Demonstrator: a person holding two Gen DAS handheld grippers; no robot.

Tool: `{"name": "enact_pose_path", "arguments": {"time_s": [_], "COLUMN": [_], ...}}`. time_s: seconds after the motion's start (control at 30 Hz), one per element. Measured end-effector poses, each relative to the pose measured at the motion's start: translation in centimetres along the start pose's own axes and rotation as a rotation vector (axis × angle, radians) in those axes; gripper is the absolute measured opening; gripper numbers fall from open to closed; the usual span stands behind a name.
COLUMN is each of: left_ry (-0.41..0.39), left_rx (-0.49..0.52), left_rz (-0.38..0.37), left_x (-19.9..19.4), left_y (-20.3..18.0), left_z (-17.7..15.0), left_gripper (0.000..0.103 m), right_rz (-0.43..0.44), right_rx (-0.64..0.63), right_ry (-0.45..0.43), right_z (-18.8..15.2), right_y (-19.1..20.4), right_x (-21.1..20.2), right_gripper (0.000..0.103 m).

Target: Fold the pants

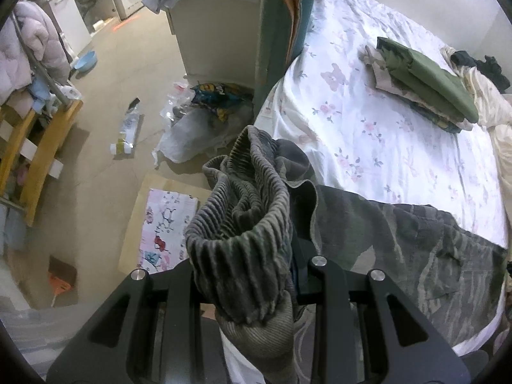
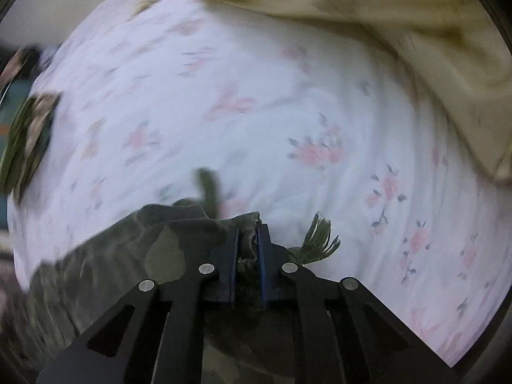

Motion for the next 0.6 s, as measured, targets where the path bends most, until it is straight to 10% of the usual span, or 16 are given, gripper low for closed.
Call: {"name": "enact_pose_path", "arguments": {"time_s": [0.27,0.33,0.37,0.43,0.6], "left_ry": [0.007,0.009,0.009,0.008,0.009], "left_rx": [-0.008,-0.011,-0.010,-0.005,-0.004], "left_rz": [-0.040,-0.042,-0.041,-0.035,-0.015], "left_x": [-0.2,-0.2,-0.2,-0.2,0.0], "left_y": [0.5,0.6,0.5,0.6,0.4], "left_z": [-0.2,-0.2,-0.2,-0.2,-0.1], "left_gripper": [0.025,0.025,0.025,0.025,0.025], "right_rz": [-0.122,-0.126,-0.152,-0.255,-0.248], "right_rx": [0.094,0.123,0.131,0.137,0.018], "right_ry": [-0.248,-0.230,-0.209,-0.155,-0.158], "right_z": [-0.2,-0.1,0.0,0.4,1.3], "right_y": [-1.6,-2.2,-2.5,-2.5,0.1], "right_x": [-5.6,-4.5,-4.0,-2.5,-1.9], "right_gripper": [0.011,0.028,0.060,0.082,0.078]}}
Point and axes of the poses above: each gripper's, at about its wrist camera, not at the fingertips, and x roughly the way its jaws point, y to its left, z to its top, the point moved 2 cm from there along x, roughly the way its jaws point, and after that the axes turned 13 degrees about y, right-handed, at the moved point
